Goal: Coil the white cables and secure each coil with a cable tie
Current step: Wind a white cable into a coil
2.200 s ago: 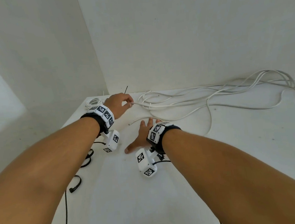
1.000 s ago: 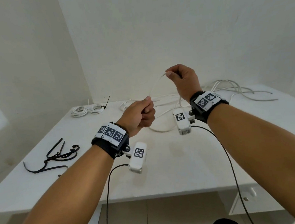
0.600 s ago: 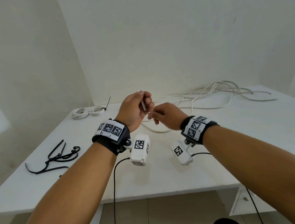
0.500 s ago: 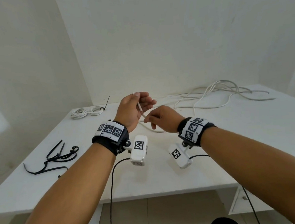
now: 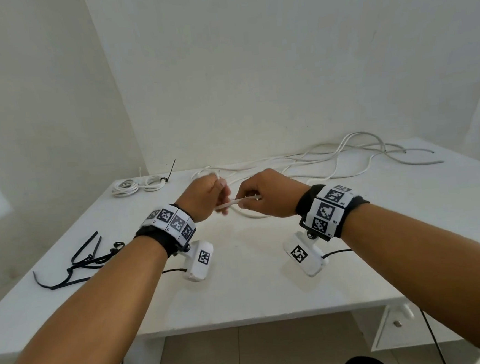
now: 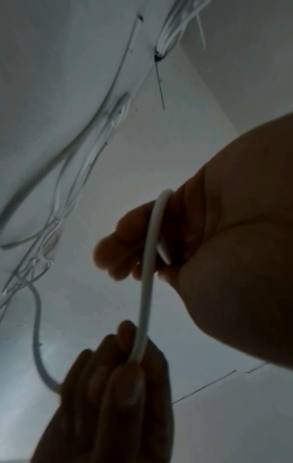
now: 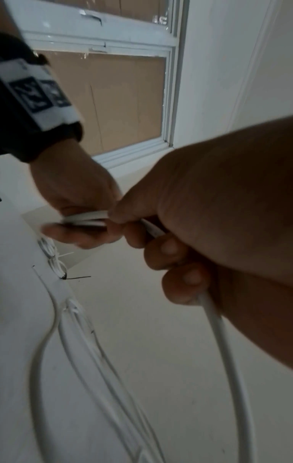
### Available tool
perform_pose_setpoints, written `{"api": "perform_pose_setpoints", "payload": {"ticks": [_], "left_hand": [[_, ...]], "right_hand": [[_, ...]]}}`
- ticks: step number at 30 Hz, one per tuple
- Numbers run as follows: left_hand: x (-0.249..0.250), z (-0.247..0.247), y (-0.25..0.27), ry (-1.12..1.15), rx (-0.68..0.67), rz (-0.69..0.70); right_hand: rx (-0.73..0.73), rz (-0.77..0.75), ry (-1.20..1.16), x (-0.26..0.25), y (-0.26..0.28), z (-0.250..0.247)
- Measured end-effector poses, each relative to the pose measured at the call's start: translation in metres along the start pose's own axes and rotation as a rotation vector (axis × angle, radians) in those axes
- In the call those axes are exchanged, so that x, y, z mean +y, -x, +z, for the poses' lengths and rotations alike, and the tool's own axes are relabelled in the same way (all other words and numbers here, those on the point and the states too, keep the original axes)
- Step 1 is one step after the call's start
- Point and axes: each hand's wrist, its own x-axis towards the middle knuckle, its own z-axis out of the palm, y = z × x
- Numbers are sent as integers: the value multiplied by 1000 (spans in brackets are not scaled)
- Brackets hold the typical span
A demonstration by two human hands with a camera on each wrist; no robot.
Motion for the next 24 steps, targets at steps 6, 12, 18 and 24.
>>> {"api": "perform_pose_setpoints", "payload": {"ticks": [6,12,18,24], "left_hand": [[8,13,12,307,-190,-116],[17,13,17,629,-280,-107],[33,11,22,790,-310,-105],[52,3,28,984,-314,-37]], "right_hand": [[81,-45,-148,-4,-7,-22],[149,-18,-295,4,-10,-33],[249,-41,-490,12,-8,-30],[312,43,-683,20,-9,-15]]}}
